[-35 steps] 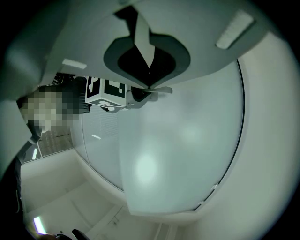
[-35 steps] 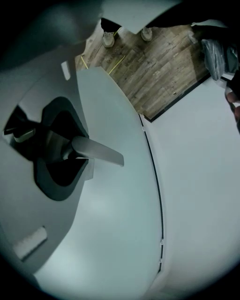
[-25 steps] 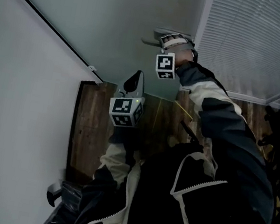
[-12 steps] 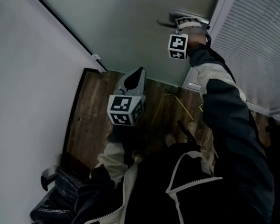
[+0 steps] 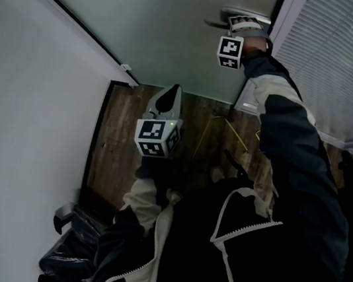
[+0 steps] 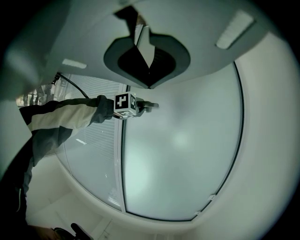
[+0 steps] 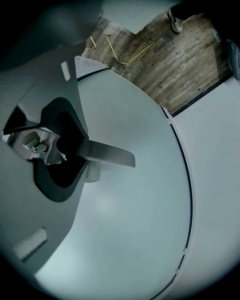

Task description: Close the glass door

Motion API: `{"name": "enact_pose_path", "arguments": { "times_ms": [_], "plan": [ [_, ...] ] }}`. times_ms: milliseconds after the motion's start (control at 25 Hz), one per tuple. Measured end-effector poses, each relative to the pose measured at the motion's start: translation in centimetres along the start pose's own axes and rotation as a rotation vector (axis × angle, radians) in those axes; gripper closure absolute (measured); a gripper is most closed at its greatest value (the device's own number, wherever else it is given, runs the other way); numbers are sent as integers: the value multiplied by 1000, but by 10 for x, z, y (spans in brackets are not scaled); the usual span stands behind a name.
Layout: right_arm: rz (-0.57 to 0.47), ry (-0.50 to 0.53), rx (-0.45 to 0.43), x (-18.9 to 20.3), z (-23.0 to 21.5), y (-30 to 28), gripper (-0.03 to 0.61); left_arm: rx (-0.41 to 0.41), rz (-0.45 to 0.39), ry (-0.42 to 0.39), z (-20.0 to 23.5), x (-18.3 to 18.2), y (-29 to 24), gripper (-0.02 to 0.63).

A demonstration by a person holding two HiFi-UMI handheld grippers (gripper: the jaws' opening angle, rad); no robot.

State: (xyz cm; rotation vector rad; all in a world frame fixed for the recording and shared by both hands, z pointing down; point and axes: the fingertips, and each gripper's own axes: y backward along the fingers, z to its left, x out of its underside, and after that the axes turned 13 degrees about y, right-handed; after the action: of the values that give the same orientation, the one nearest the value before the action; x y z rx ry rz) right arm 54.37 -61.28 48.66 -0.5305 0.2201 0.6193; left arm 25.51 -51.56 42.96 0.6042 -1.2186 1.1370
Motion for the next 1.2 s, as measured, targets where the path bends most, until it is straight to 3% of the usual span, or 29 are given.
{"name": "enact_pose_path", "arguments": {
  "times_ms": [240,360,480,600,800,920,1040,1200],
  "plan": [
    [-5,-32,-25,2,0,-1,453,-2,7,12,3,-2,1,614],
    [-27,-118,-58,-2,-5,6,385,-8,14,36,11,2,5,614],
    [-84,-243,-50,-6,-14,30,390,-16,9,48,18,0,4,614],
    [-207,-471,-21,-20,-24,79,430,-16,-7,47,24,-7,3,614],
    [-560,-1148,-78,-43,-32,183,573,19,-71,44,16,-34,-2,614],
    [-672,-1398,-85,-51,-21,226,574,15,-81,41,17,-39,-3,614],
    [-672,-1519,-123,-59,1,242,575,31,-80,32,10,-40,-5,614],
    [-625,-1512,-134,-62,10,243,577,49,-63,23,0,-33,-5,614]
  ]
}}
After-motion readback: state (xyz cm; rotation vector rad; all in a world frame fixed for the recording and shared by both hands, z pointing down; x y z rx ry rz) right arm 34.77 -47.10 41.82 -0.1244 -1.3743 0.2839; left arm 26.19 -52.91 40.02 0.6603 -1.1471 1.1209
